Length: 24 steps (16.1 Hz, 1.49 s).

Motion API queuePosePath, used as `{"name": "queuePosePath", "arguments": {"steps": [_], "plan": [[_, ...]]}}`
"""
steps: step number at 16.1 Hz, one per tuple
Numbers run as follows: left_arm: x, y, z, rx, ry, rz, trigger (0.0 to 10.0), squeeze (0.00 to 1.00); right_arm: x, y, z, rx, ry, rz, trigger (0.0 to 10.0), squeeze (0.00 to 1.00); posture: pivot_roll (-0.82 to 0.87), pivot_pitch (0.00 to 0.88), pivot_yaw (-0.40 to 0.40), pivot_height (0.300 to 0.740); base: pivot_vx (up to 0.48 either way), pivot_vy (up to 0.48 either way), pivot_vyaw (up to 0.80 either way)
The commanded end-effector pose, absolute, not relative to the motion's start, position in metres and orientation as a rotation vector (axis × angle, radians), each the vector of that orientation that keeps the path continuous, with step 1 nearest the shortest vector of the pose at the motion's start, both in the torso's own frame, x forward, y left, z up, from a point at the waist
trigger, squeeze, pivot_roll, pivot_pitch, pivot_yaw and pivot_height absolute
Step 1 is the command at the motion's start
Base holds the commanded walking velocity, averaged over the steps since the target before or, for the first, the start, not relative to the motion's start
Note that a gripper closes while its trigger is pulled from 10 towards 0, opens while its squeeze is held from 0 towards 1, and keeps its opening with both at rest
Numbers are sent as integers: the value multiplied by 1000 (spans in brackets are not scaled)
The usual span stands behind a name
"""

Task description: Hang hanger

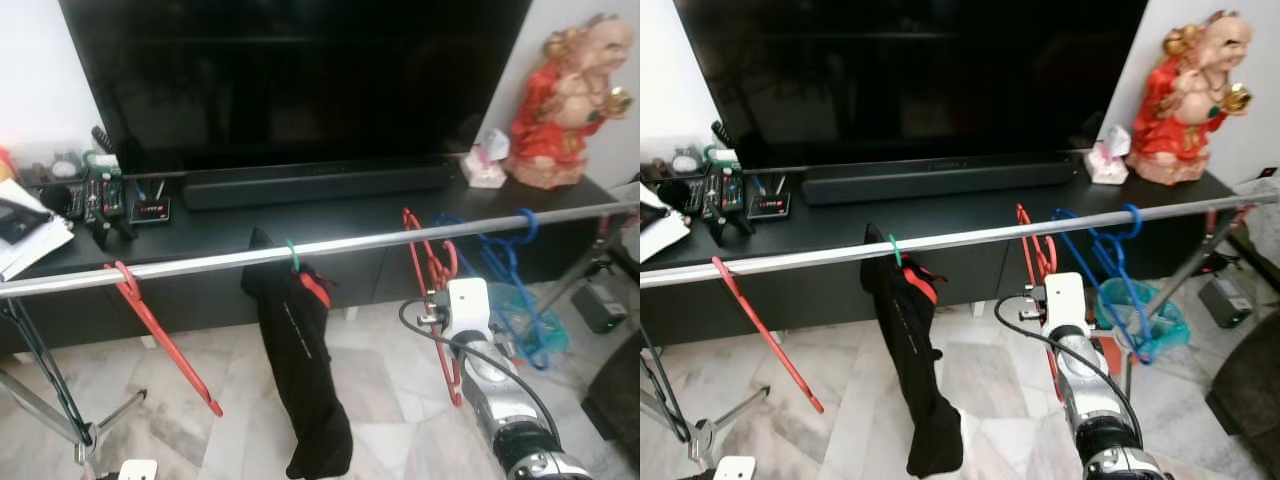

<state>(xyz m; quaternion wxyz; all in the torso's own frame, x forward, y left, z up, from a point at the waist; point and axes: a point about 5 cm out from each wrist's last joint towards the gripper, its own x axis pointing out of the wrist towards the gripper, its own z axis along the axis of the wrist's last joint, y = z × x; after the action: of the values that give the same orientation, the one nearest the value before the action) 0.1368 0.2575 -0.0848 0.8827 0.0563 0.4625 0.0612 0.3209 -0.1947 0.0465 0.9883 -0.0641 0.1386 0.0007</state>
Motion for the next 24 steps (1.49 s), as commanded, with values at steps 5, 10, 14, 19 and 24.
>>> {"name": "queuePosePath", "arguments": {"steps": [5, 10, 14, 19, 24], "plan": [[133, 256, -87, 137, 992, 105, 10000, 0, 342, -196, 64, -143, 295, 0, 10000, 0, 22, 4, -39, 740, 0, 0, 0], [133, 257, -87, 139, 991, 106, 10000, 0, 361, -185, 79, -118, 342, 1, 10000, 0, 33, 8, -35, 740, 0, 0, 0], [132, 257, -87, 139, 994, 109, 10000, 0, 371, -177, 90, -95, 373, 12, 10000, 0, 41, 16, -36, 740, 0, 0, 0], [132, 257, -87, 139, 997, 108, 10000, 0, 366, -180, 77, -61, 490, -4, 10000, 0, 41, 18, -36, 740, 0, 0, 0], [131, 258, -87, 142, 1002, 104, 10000, 0, 363, -179, 73, -55, 525, 18, 10000, 0, 46, 21, -33, 740, 0, 0, 0]]}}
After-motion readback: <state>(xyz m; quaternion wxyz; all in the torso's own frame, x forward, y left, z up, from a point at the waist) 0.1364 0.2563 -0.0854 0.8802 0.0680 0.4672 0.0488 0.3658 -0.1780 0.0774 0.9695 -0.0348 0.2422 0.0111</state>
